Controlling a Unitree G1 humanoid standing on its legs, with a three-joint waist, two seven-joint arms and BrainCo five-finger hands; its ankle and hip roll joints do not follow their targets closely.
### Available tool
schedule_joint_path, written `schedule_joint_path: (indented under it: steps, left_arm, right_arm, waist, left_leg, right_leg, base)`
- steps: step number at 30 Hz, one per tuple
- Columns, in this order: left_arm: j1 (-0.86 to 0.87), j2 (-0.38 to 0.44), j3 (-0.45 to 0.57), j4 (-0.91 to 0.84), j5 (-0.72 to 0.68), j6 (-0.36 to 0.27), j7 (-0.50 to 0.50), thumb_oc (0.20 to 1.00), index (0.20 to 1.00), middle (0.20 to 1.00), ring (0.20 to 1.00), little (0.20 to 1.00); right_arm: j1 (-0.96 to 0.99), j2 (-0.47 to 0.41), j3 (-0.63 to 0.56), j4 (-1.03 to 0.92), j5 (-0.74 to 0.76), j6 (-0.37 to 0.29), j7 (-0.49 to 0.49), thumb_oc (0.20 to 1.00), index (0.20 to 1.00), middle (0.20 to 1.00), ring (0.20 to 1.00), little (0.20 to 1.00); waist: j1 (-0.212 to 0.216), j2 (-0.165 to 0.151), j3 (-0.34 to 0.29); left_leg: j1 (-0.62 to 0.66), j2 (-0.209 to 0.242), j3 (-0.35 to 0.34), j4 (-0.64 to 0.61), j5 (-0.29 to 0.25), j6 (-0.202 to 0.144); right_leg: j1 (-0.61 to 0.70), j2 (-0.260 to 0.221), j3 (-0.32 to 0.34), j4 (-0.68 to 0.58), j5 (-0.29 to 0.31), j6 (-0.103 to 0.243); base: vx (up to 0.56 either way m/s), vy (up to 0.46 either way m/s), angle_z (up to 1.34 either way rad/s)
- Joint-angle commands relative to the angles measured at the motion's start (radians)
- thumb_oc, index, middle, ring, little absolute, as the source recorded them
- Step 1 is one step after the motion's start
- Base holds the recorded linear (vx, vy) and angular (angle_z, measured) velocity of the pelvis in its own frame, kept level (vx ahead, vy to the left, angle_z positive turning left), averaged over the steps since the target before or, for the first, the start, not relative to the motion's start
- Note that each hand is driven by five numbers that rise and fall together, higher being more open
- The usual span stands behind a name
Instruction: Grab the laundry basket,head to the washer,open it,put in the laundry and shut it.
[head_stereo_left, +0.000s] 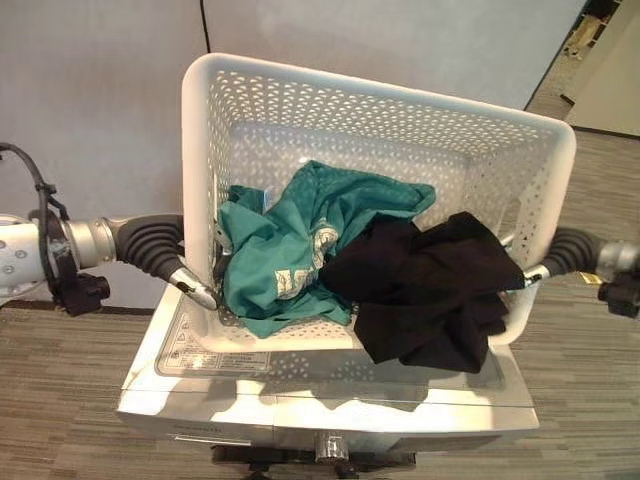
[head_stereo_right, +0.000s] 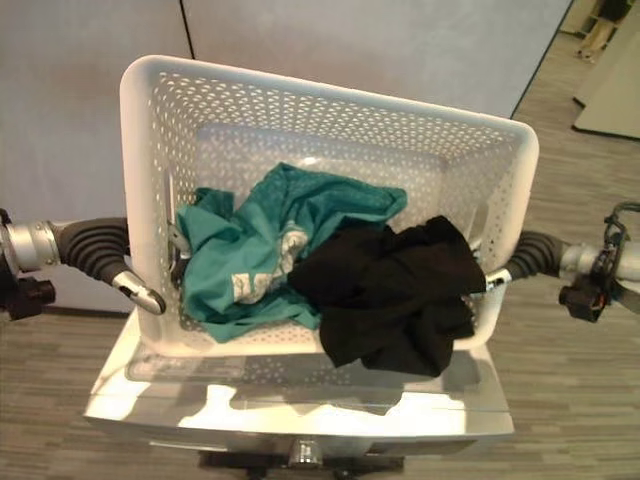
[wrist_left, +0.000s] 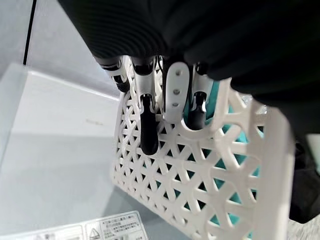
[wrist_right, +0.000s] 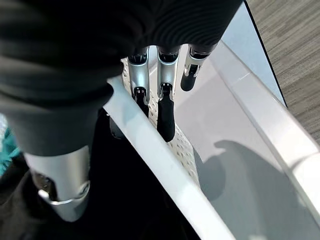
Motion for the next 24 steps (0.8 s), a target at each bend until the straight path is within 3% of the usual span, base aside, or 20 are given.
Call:
schedule_joint_path:
  steps: [1, 2, 3, 4, 5, 6, 7, 8, 15, 19, 24]
  left_arm:
    - [-0.283, -0.063, -0.114, 0.257, -0.087, -0.019, 0.122, 1.0, 1.0, 1.0, 1.0, 1.0]
    - [-0.533, -0.186, -0.361, 0.375, -0.125, -0.017, 0.183, 1.0, 1.0, 1.0, 1.0, 1.0]
    - [-0.565, -0.19, -0.394, 0.382, -0.127, -0.019, 0.183, 1.0, 1.0, 1.0, 1.0, 1.0]
    - [-0.621, -0.307, -0.438, 0.487, -0.156, 0.001, 0.228, 1.0, 1.0, 1.0, 1.0, 1.0]
    - [-0.625, -0.307, -0.442, 0.488, -0.157, 0.001, 0.228, 1.0, 1.0, 1.0, 1.0, 1.0]
    - [-0.635, -0.414, -0.433, 0.582, -0.19, 0.027, 0.277, 1.0, 1.0, 1.0, 1.0, 1.0]
    - [-0.637, -0.415, -0.435, 0.584, -0.19, 0.027, 0.277, 1.0, 1.0, 1.0, 1.0, 1.0]
    - [-0.646, -0.489, -0.425, 0.646, -0.197, 0.049, 0.313, 1.0, 1.0, 1.0, 1.0, 1.0]
    - [-0.701, -0.643, -0.422, 0.819, -0.155, 0.104, 0.353, 1.0, 1.0, 1.0, 1.0, 1.0]
    - [-0.703, -0.671, -0.417, 0.844, -0.135, 0.119, 0.356, 1.0, 1.0, 1.0, 1.0, 1.0]
    - [-0.695, -0.667, -0.407, 0.833, -0.122, 0.118, 0.36, 1.0, 1.0, 1.0, 1.0, 1.0]
  right_arm:
    - [-0.12, -0.019, -0.069, 0.227, 0.095, -0.048, -0.144, 1.0, 1.0, 1.0, 1.0, 1.0]
    - [-0.102, 0.086, -0.118, 0.3, 0.128, -0.033, -0.196, 1.0, 1.0, 1.0, 1.0, 1.0]
    - [-0.095, 0.088, -0.127, 0.301, 0.129, -0.033, -0.196, 1.0, 1.0, 1.0, 1.0, 1.0]
    - [-0.141, 0.205, -0.141, 0.384, 0.163, -0.014, -0.249, 1.0, 1.0, 1.0, 1.0, 1.0]
    - [-0.14, 0.205, -0.143, 0.384, 0.163, -0.014, -0.249, 1.0, 1.0, 1.0, 1.0, 1.0]
    - [-0.176, 0.324, -0.163, 0.426, 0.198, 0.007, -0.307, 1.0, 1.0, 1.0, 1.0, 1.0]
    - [-0.178, 0.324, -0.162, 0.427, 0.198, 0.007, -0.308, 1.0, 1.0, 1.0, 1.0, 1.0]
    - [-0.228, 0.388, -0.133, 0.443, 0.178, 0.026, -0.341, 1.0, 1.0, 1.0, 1.0, 1.0]
    - [-0.307, 0.528, -0.094, 0.478, 0.211, 0.067, -0.402, 1.0, 1.0, 1.0, 1.0, 1.0]
    - [-0.329, 0.569, -0.105, 0.482, 0.247, 0.064, -0.419, 1.0, 1.0, 1.0, 1.0, 1.0]
    - [-0.347, 0.56, -0.113, 0.449, 0.261, 0.054, -0.424, 1.0, 1.0, 1.0, 1.0, 1.0]
  waist:
    - [0.027, 0.032, -0.025]
    - [0.053, 0.024, -0.03]
    - [0.057, 0.02, -0.03]
    - [0.064, 0.019, -0.028]
    - [0.065, 0.018, -0.028]
    - [0.064, 0.026, -0.026]
    - [0.064, 0.026, -0.026]
    - [0.062, 0.03, -0.023]
    - [0.059, 0.04, -0.02]
    - [0.062, 0.041, -0.019]
    - [0.065, 0.039, -0.018]
  left_leg:
    - [0.025, 0.079, 0.015, -0.016, -0.024, -0.027]
    - [0.022, 0.078, 0.012, -0.012, -0.024, -0.025]
    - [0.022, 0.078, 0.013, -0.011, -0.024, -0.025]
    - [0.018, 0.075, 0.009, -0.008, -0.026, -0.023]
    - [0.018, 0.075, 0.009, -0.007, -0.026, -0.022]
    - [0.015, 0.073, 0.008, -0.006, -0.027, -0.019]
    - [0.015, 0.073, 0.008, -0.006, -0.027, -0.019]
    - [0.012, 0.071, 0.006, -0.004, -0.027, -0.016]
    - [0.005, 0.066, 0.005, 0.004, -0.029, -0.014]
    - [0.003, 0.066, 0.005, 0.006, -0.029, -0.013]
    - [0.005, 0.065, 0.007, 0.007, -0.031, -0.013]
  right_leg:
    - [-0.006, -0.082, -0.082, 0.054, -0.069, 0.105]
    - [-0.007, -0.083, -0.081, 0.056, -0.07, 0.102]
    - [-0.007, -0.083, -0.081, 0.056, -0.071, 0.102]
    - [-0.007, -0.083, -0.08, 0.058, -0.072, 0.099]
    - [-0.007, -0.083, -0.08, 0.058, -0.072, 0.099]
    - [-0.011, -0.083, -0.078, 0.061, -0.075, 0.095]
    - [-0.011, -0.083, -0.078, 0.062, -0.075, 0.095]
    - [-0.016, -0.082, -0.073, 0.065, -0.077, 0.092]
    - [-0.021, -0.077, -0.065, 0.067, -0.082, 0.081]
    - [-0.021, -0.077, -0.064, 0.067, -0.084, 0.078]
    - [-0.018, -0.074, -0.065, 0.065, -0.084, 0.077]
  base:
    - [-0.03, 0.007, 0.04]
    - [-0.02, 0.004, 0.06]
    - [-0.03, 0.002, 0.07]
    - [-0.02, 0.002, 0.04]
    - [-0.04, 0.008, 0.01]
    - [0.0, 0.0, 0.0]
    - [-0.04, 0.012, 0.0]
    - [0.0, 0.0, 0.0]
    - [0.0, -0.001, -0.01]
    - [-0.01, -0.001, -0.02]
    - [0.0, 0.0, 0.0]
